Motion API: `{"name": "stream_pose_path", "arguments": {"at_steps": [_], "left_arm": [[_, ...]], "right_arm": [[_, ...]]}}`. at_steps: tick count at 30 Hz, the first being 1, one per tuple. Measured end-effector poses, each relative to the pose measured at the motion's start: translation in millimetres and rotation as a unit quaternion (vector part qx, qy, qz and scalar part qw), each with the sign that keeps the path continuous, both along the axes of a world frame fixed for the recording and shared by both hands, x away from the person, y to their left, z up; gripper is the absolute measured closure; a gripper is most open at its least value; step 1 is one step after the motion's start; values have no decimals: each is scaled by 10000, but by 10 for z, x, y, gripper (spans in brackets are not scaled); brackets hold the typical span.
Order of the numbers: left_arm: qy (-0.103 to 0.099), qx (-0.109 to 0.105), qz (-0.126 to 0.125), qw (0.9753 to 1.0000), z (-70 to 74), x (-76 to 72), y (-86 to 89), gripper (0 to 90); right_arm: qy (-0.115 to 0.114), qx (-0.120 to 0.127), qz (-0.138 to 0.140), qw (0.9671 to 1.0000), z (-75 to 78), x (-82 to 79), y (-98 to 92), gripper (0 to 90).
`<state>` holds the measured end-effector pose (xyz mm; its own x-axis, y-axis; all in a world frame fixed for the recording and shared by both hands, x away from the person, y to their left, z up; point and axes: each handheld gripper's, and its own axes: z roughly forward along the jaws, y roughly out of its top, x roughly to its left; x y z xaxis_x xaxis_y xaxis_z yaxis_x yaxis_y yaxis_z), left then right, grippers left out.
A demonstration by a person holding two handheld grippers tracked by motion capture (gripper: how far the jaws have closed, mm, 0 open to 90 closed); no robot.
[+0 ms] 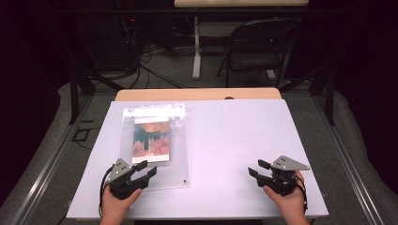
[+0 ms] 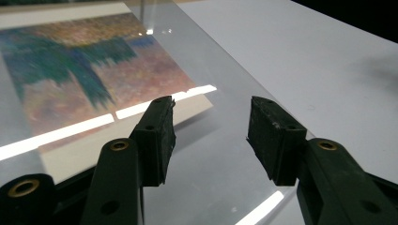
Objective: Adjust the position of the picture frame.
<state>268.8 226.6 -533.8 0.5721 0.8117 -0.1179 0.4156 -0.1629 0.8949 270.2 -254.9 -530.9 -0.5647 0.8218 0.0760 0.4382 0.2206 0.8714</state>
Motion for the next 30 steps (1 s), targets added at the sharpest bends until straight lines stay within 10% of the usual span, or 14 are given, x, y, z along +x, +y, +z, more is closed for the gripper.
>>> {"name": "stream_pose_path", "arguments": {"at_steps": [17, 30], "left_arm": [[172, -83, 902, 9957, 118, -4, 450, 536], [517, 100, 1808, 9821, 153, 8, 938, 860]], "right_arm": [[167, 178, -43, 9997, -20, 20, -39, 462], [106, 165, -35, 9998, -21, 25, -18, 442]]}}
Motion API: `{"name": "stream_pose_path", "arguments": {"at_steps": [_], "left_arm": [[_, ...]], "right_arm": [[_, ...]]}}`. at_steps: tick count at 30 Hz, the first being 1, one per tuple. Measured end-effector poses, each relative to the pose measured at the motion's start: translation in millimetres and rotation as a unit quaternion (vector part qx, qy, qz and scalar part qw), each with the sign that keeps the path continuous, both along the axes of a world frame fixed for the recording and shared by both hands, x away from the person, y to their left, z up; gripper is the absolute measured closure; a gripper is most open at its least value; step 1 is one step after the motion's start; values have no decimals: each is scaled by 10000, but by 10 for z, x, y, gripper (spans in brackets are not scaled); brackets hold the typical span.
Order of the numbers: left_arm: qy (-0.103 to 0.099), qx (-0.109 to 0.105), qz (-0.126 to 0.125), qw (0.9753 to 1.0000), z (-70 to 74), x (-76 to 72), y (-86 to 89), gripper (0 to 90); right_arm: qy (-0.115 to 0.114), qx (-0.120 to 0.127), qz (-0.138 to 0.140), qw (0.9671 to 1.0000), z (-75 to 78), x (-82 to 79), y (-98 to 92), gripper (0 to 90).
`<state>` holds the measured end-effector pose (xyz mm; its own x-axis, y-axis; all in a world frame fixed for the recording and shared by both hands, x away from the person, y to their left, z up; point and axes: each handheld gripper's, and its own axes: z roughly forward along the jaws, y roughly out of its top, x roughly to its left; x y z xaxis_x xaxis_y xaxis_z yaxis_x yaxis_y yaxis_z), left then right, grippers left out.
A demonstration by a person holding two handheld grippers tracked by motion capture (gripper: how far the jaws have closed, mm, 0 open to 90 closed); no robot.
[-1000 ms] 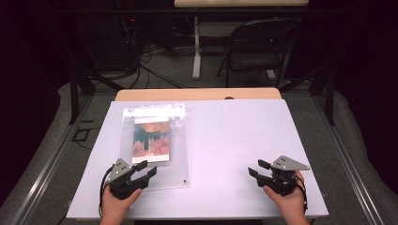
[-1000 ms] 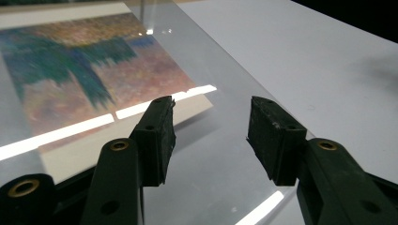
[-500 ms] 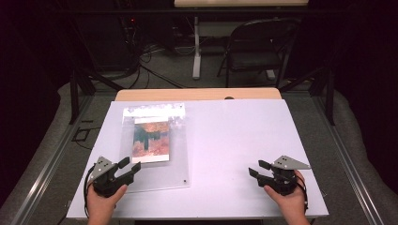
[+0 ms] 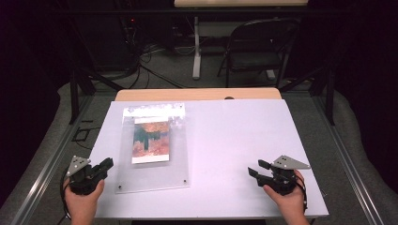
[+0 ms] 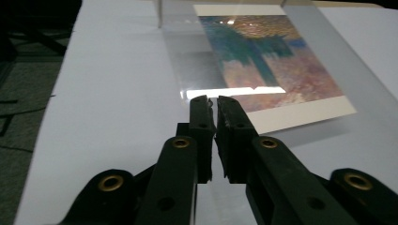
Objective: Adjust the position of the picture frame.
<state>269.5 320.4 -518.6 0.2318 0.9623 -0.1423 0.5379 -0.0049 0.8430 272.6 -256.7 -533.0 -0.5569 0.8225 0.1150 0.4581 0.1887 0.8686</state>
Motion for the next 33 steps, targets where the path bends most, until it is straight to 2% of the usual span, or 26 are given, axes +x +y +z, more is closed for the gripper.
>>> {"name": "stream_pose_path", "arguments": {"at_steps": [2, 7, 14, 18, 20, 22, 25, 30, 31, 33], "left_arm": [[111, -58, 81, 9999, -26, 18, 69, 894], [316, -108, 193, 9993, -92, 65, 187, 900], [559, -156, 181, 9982, -183, 134, 217, 900], [727, -150, 112, 9972, -237, 170, 188, 900], [797, -131, 59, 9967, -250, 179, 172, 900], [826, -132, -16, 9965, -267, 191, 146, 900], [902, -58, -160, 9958, -290, 214, 81, 900], [994, 27, -285, 9946, -314, 244, 8, 900], [1011, 37, -291, 9944, -318, 249, 0, 900], [1026, 48, -297, 9943, -325, 255, -12, 900]], "right_arm": [[9, 30, -11, 10000, 1, 3, -13, 412], [-2, 67, -82, 9999, -8, 20, -29, 342], [-63, 25, -145, 9999, -8, 25, -32, 316], [-222, 50, -133, 9997, 5, 21, -34, 344], [-196, 110, -8, 9997, 18, 22, -36, 395], [-228, 100, 30, 9997, 22, 19, -31, 399], [-144, 69, 119, 9998, 17, 14, -21, 436], [-250, 58, 136, 9996, 19, 3, 0, 401], [-374, 64, 173, 9991, 19, 6, -2, 390], [-435, 90, 162, 9989, 24, 5, -5, 386]]}}
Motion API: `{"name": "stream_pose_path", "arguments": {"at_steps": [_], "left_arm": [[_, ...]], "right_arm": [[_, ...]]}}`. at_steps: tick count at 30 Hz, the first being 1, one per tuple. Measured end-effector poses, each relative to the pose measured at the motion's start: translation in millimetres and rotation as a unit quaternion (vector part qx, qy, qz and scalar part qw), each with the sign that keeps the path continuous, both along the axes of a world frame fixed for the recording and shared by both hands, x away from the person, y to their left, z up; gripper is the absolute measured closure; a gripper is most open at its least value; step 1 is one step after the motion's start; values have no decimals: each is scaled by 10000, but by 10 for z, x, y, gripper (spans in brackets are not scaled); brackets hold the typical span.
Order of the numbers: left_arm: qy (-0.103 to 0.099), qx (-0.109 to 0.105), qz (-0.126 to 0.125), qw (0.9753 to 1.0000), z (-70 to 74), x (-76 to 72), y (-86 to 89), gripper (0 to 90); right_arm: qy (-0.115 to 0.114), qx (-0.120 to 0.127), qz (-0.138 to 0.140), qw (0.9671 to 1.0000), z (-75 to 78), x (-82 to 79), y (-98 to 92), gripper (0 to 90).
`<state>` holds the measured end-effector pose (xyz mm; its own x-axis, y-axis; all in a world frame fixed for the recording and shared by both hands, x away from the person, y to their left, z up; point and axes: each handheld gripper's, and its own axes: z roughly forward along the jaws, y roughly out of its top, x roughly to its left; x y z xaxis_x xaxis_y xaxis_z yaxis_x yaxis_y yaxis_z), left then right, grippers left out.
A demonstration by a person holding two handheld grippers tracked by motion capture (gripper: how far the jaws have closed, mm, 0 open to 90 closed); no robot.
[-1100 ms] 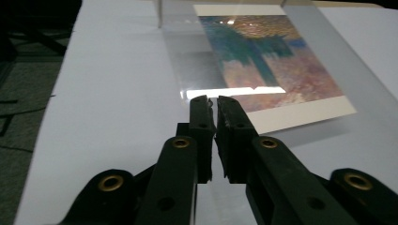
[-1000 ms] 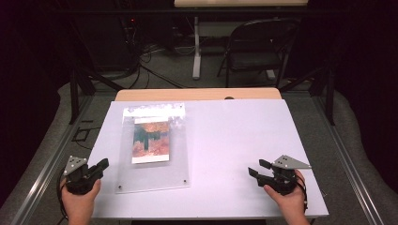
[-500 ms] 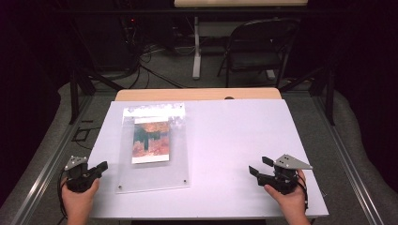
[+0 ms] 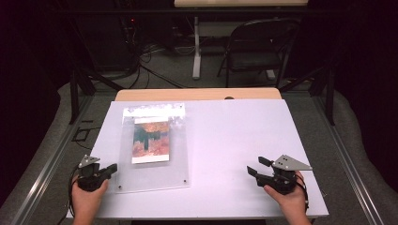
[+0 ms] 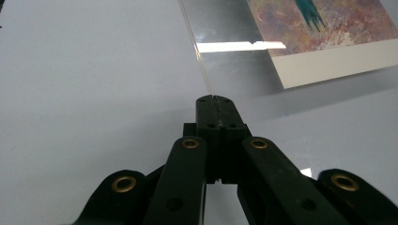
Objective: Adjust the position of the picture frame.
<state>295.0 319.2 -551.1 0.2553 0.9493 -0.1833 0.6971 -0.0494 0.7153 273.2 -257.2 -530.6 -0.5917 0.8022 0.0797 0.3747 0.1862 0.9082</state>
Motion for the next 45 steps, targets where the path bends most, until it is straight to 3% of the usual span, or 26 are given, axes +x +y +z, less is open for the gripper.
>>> {"name": "stream_pose_path", "arguments": {"at_steps": [5, 8, 16, 23, 28, 36, 41, 45], "left_arm": [[42, -66, 32, 10000, -19, 19, 12, 900], [55, -114, 45, 9999, -24, 49, 22, 900], [62, -283, 155, 9995, -30, 153, 42, 900], [88, -162, 165, 9997, -24, 342, 36, 900], [158, -103, 158, 9997, -22, 453, 39, 900], [199, -235, 156, 9994, -19, 573, 69, 900], [225, -201, 176, 9994, -8, 598, 60, 900], [254, -304, 154, 9991, -12, 600, 75, 900]], "right_arm": [[-9, -38, -128, 9999, 15, -8, -4, 338], [83, 78, -51, 9999, 11, -3, -7, 297], [31, -5, -3, 10000, 18, -11, 57, 148], [82, -67, -90, 9999, -7, 4, 59, 84], [169, -2, -88, 9998, -18, 14, 49, 83], [231, 105, -143, 9996, -27, 18, 28, 81], [251, 133, -119, 9995, -31, 20, 28, 81], [294, 143, -127, 9994, -36, 30, 23, 81]]}}
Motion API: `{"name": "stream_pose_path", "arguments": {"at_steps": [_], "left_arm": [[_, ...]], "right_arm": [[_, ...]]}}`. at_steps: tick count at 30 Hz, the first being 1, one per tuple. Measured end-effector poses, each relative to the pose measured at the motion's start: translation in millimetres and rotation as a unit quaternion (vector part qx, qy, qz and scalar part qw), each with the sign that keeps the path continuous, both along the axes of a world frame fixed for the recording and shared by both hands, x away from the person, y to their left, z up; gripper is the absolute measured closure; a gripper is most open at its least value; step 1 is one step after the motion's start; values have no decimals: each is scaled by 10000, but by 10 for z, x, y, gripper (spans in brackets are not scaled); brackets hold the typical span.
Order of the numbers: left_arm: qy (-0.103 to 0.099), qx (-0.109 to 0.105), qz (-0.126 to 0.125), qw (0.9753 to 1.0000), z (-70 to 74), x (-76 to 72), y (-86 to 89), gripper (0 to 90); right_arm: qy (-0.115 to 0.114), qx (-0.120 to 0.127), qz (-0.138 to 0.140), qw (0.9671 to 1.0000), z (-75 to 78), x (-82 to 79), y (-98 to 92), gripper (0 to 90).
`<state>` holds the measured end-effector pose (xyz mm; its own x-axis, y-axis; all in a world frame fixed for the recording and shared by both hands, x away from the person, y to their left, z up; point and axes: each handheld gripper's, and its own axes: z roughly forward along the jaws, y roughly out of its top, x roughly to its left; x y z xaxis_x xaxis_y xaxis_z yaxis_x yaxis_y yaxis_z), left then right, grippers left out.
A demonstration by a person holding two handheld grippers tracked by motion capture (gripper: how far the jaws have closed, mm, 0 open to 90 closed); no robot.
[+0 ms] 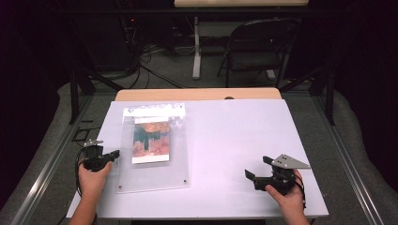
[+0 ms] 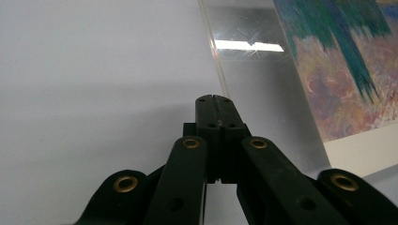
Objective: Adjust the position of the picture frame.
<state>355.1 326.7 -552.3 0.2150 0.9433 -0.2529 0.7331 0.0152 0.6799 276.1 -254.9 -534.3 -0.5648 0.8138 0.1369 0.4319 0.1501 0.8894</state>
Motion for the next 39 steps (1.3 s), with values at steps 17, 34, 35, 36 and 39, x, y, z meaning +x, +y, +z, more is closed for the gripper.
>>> {"name": "stream_pose_path", "arguments": {"at_steps": [17, 34, 35, 36, 39], "left_arm": [[74, -116, -258, 9996, 53, -48, -248, 900], [278, -205, -446, 9984, -30, 107, -270, 900], [271, -205, -460, 9984, -31, 102, -278, 900], [271, -205, -460, 9984, -31, 102, -278, 900], [301, -246, -575, 9976, -30, 93, -314, 900]], "right_arm": [[62, 59, -22, 10000, -1, 3, -12, 82], [92, 112, -32, 9999, -5, 6, -36, 84], [93, 118, -31, 9999, -5, 6, -37, 85], [81, 126, -34, 9999, -6, 7, -34, 85], [84, 117, -24, 9999, -4, 6, -27, 85]]}}
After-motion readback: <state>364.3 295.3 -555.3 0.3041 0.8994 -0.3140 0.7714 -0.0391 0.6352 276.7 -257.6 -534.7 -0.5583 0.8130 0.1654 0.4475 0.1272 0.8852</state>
